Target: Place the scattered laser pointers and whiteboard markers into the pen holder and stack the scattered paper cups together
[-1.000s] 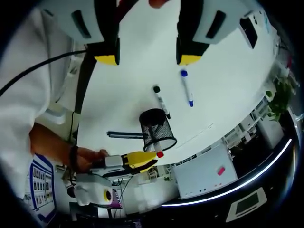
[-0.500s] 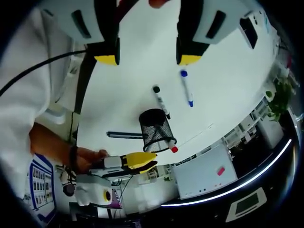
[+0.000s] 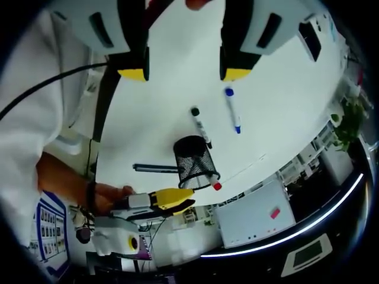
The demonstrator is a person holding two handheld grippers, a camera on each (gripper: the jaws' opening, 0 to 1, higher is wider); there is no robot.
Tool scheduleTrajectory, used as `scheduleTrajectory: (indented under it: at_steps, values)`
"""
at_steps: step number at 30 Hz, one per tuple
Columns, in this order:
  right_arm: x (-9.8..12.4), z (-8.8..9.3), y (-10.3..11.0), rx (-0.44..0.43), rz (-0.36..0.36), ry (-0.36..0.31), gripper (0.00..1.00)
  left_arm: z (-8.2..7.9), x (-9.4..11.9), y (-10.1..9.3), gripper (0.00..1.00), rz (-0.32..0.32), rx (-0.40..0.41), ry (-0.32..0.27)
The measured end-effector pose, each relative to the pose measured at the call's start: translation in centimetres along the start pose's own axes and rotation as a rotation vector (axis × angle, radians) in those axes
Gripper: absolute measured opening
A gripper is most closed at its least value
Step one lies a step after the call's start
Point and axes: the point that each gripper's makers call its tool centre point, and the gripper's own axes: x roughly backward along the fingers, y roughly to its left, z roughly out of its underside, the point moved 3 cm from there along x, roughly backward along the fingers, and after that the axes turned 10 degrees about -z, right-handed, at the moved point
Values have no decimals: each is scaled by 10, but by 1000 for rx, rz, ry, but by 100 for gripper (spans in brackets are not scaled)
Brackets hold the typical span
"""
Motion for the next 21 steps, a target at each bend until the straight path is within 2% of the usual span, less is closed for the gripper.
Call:
scheduleTrajectory:
  at_steps: [19, 21]
  values:
    - [4, 2, -4, -2, 11, 3, 29, 2, -1, 0, 49, 2, -1, 2]
    - [4, 1, -4, -4, 14, 0, 29, -8, -7, -3, 49, 3, -3, 5]
